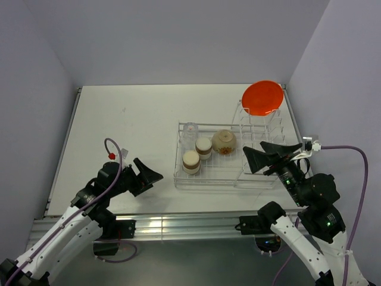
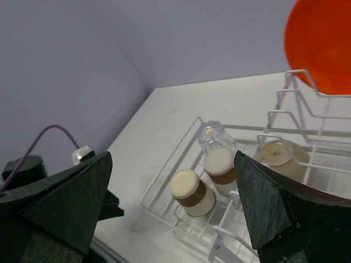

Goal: Load the mixed dishes into the dish rack

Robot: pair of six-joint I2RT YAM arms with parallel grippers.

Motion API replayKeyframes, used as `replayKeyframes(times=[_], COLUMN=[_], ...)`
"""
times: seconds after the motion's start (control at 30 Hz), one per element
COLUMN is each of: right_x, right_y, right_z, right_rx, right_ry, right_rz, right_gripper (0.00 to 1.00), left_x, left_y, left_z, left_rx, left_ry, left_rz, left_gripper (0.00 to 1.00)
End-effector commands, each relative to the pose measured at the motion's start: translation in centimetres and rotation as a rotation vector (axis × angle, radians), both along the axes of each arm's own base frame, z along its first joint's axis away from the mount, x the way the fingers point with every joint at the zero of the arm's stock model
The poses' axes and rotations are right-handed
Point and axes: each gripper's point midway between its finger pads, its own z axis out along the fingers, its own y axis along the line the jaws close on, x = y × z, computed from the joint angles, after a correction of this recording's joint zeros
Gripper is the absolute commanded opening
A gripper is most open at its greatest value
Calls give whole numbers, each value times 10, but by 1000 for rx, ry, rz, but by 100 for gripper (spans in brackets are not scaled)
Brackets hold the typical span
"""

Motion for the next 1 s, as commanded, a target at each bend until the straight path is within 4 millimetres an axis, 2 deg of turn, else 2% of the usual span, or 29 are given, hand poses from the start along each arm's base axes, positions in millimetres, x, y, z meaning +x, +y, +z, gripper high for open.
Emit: replayKeyframes(times=[0.0,0.03,0.1,0.13,0.17,0.2,0.23,0.3,0.33,0.47,0.5,0.53,0.57,0.6,0.63,0.67,0.7,0.73,0.77,0.8,0.83,0.87,0.9,0.93,0.97], right_x=[-17,-21,-29,-31,-34,-37,-37,-37,-37,-37,-36,-35,-35,-34,-34,-34,-34,-34,-33,-33,-33,-34,-36,-38,-40], right_y=[18,20,24,25,25,26,26,24,24,28,29,30,30,31,33,35,36,36,35,35,35,34,33,32,31], right_z=[34,38,48,51,56,57,59,63,62,60,60,59,58,59,59,58,59,61,62,63,64,67,68,71,74], right_rx=[59,70,100,108,115,120,124,128,131,132,135,135,136,142,144,144,150,151,150,150,151,155,154,158,162], right_ry=[-82,-92,-112,-116,-127,-129,-130,-135,-133,-125,-122,-120,-118,-120,-116,-113,-113,-112,-113,-111,-111,-118,-120,-124,-133], right_rz=[134,153,196,208,217,230,230,222,223,238,242,244,245,250,255,265,271,271,266,263,262,262,265,266,268], right_gripper=[100,100,100,100,100,100,100,100,100,100,100,100,100,100,100,100,100,100,100,100,100,100,100,100,100], left_x=[0,-1,-4,-5,-8,-9,-11,-14,-15,-17,-17,-21,-18,-17,-20,-17,-14,-22,-19,-16,-26,-25,-22,-28,-26], left_y=[-7,-6,-7,-8,-10,-12,-14,-20,-22,-31,-35,-41,-48,-54,-64,-78,-90,-104,-120,-135,-149,-162,-176,-187,-201], left_z=[22,26,34,36,43,49,54,69,73,87,97,100,94,105,105,93,109,101,78,95,87,62,72,66,53], left_rx=[-35,-40,-58,-64,-84,-99,-116,-160,-169,-192,-208,-210,-182,-177,-149,-96,-82,-21,79,96,142,225,227,242,268], left_ry=[-78,-88,-106,-110,-125,-137,-145,-175,-182,-217,-253,-258,-242,-266,-267,-227,-267,-258,-216,-244,-240,-203,-232,-232,-222], left_rz=[-49,-51,-65,-70,-91,-102,-114,-154,-166,-217,-239,-271,-292,-307,-325,-346,-364,-392,-412,-411,-452,-470,-475,-500,-512], left_gripper=[84,77,71,62,58,49,34,17,2,0,0,0,0,0,0,0,0,0,0,0,0,0,0,0,0])
